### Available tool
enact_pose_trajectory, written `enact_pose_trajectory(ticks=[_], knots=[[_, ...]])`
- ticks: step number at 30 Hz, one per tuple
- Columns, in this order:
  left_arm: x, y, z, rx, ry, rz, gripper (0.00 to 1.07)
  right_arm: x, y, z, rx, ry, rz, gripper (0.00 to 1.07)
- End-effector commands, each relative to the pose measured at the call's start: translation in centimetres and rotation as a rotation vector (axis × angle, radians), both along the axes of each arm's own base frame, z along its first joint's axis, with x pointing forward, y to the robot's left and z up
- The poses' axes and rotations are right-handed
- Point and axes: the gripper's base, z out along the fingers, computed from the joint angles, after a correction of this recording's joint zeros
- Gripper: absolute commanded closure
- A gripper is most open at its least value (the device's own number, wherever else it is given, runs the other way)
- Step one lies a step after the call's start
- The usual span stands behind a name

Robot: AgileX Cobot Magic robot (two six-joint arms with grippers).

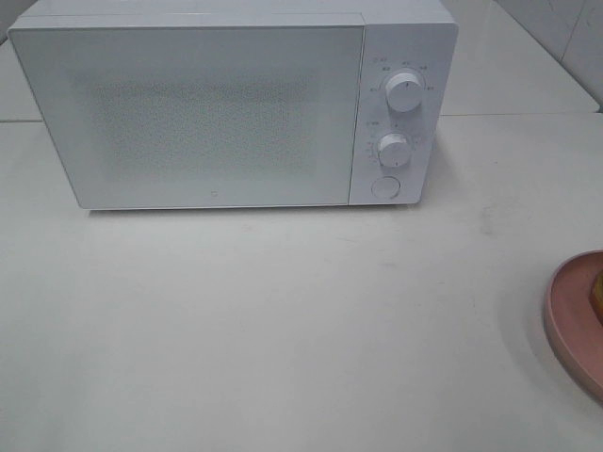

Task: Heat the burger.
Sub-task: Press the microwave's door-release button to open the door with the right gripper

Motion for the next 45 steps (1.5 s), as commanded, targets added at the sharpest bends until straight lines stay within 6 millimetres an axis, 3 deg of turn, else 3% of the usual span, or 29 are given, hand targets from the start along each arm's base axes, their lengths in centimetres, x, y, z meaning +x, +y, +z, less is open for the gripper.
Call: enact_pose_trajectory(ticks=[1, 9, 15, 17, 20, 22, 45], knots=[[-0.2, 0.0, 0.0, -0.006, -0.022, -0.001, 0.07, 0.4, 0.1, 0.6, 0.005, -0.034, -0.001, 0.34], [-0.2, 0.0, 0.0, -0.006, -0.022, -0.001, 0.07, 4.1, 0.7, 1.0, -0.006, -0.01, 0.009, 0.34], [-0.2, 0.0, 0.0, -0.006, -0.022, -0.001, 0.07, 5.6, 0.9, 0.9, -0.01, 0.009, 0.012, 0.34], [-0.2, 0.0, 0.0, -0.006, -0.022, -0.001, 0.07, 7.1, 1.1, 0.8, -0.012, 0.021, 0.016, 0.34], [-0.2, 0.0, 0.0, -0.006, -0.022, -0.001, 0.07, 7.5, 1.2, 0.8, -0.013, 0.028, 0.017, 0.34], [-0.2, 0.0, 0.0, -0.006, -0.022, -0.001, 0.07, 9.0, 1.4, 0.5, -0.016, 0.044, 0.021, 0.34], [-0.2, 0.0, 0.0, -0.006, -0.022, -0.001, 0.07, 16.7, 2.8, -1.8, -0.002, 0.022, 0.042, 0.34]])
